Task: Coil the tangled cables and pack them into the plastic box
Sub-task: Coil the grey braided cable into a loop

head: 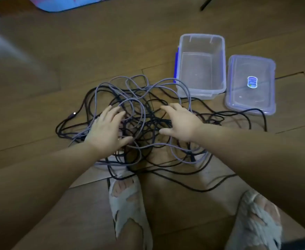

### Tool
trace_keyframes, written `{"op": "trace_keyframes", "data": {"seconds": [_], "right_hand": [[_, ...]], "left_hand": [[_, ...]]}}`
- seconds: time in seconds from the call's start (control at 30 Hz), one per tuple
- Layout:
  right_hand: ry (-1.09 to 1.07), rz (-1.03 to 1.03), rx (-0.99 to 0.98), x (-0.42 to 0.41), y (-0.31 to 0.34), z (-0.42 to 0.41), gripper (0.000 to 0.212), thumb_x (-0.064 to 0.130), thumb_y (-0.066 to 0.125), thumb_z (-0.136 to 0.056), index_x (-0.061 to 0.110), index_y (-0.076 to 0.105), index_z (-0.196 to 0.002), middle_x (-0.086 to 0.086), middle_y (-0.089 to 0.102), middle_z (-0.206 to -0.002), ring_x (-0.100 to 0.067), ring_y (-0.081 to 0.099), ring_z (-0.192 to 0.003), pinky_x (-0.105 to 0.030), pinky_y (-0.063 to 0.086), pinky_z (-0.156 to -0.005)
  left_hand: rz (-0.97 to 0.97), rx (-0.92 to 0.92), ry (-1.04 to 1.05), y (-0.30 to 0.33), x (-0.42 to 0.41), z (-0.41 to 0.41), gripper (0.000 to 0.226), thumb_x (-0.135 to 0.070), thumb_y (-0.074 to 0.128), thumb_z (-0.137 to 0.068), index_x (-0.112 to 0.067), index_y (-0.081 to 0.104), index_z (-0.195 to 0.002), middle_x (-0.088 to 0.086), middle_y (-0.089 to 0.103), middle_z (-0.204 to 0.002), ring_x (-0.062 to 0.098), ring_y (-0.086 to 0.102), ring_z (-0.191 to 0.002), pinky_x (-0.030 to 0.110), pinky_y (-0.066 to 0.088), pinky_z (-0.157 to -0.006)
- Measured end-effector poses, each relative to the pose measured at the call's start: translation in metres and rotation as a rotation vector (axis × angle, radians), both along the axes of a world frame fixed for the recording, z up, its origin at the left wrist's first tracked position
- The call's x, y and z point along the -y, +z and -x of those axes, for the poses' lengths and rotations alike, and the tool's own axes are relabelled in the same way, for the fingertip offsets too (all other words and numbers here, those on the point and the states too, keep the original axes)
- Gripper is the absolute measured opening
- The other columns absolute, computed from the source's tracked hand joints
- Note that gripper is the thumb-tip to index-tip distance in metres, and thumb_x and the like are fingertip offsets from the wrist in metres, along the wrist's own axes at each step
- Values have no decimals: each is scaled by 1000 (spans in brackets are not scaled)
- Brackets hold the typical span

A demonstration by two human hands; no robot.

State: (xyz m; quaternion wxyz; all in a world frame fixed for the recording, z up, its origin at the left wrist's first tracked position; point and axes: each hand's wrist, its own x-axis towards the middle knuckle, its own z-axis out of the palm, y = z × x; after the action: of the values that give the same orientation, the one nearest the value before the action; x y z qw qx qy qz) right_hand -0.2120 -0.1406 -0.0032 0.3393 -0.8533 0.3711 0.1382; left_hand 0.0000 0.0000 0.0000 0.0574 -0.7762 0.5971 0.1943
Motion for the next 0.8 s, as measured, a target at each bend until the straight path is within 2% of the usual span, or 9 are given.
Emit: {"op": "trace_keyframes", "data": {"seconds": [0.07,0.13,0.27,0.37,0.43,0.53,0.63,0.73,0.8], "right_hand": [[48,46,23,-4,-1,-21,87,55,62,-88,28,14,-154,-2,13,-160,-30,24,-143,-44,36,-109],[97,-7,29,-15,-1,-43,88,55,64,-86,28,15,-154,-4,20,-158,-30,35,-137,-41,42,-103],[295,-87,-101,-39,-12,-73,72,48,69,-86,17,39,-144,-5,58,-131,-25,59,-112,-39,51,-91],[457,14,-226,-49,-22,-75,18,32,62,-94,14,62,-96,-1,61,-83,-24,58,-78,-38,53,-75],[444,51,-256,-49,-29,-75,25,24,57,-96,12,59,-74,-2,56,-68,-23,55,-65,-42,55,-75],[364,16,-202,-44,-35,-74,24,26,54,-98,9,70,-89,-3,68,-84,-25,63,-80,-37,53,-80],[228,-28,-34,-35,-25,-74,22,26,56,-98,13,72,-106,3,66,-94,-17,61,-88,-29,48,-79],[87,-84,112,-22,-7,-75,20,26,60,-96,15,73,-106,6,66,-93,-12,59,-88,-24,43,-79],[14,-85,213,-12,8,-72,18,25,63,-94,14,74,-103,9,63,-83,-8,58,-81,-21,41,-76]], "left_hand": [[25,-4,118,-3,-9,-17,88,-58,60,-88,-19,20,-155,1,14,-163,23,7,-151,44,18,-122],[-42,-35,202,-8,-20,-32,81,-55,59,-90,-21,23,-154,0,18,-161,24,21,-147,41,28,-118],[-100,-2,119,-21,-35,-42,55,-46,54,-96,-29,40,-147,-2,45,-149,21,46,-132,41,41,-106],[-90,25,96,-27,-38,-42,50,-44,54,-97,-31,45,-144,-3,52,-142,21,45,-132,43,34,-108],[-96,26,74,-32,-39,-42,46,-43,53,-97,-32,48,-142,-5,51,-144,22,42,-133,43,31,-109],[-49,-59,63,-34,-39,-41,46,-37,55,-98,-29,48,-143,-2,48,-147,24,37,-136,39,31,-111],[100,-134,87,-28,-31,-35,48,-36,55,-98,-27,47,-144,-4,49,-146,21,34,-137,36,29,-113],[225,-186,40,-16,-14,-24,43,-34,56,-98,-26,53,-140,-5,55,-140,19,40,-134,35,34,-111],[271,-229,16,-3,2,-13,37,-32,53,-100,-25,58,-136,-3,61,-134,19,51,-125,34,42,-102]]}}
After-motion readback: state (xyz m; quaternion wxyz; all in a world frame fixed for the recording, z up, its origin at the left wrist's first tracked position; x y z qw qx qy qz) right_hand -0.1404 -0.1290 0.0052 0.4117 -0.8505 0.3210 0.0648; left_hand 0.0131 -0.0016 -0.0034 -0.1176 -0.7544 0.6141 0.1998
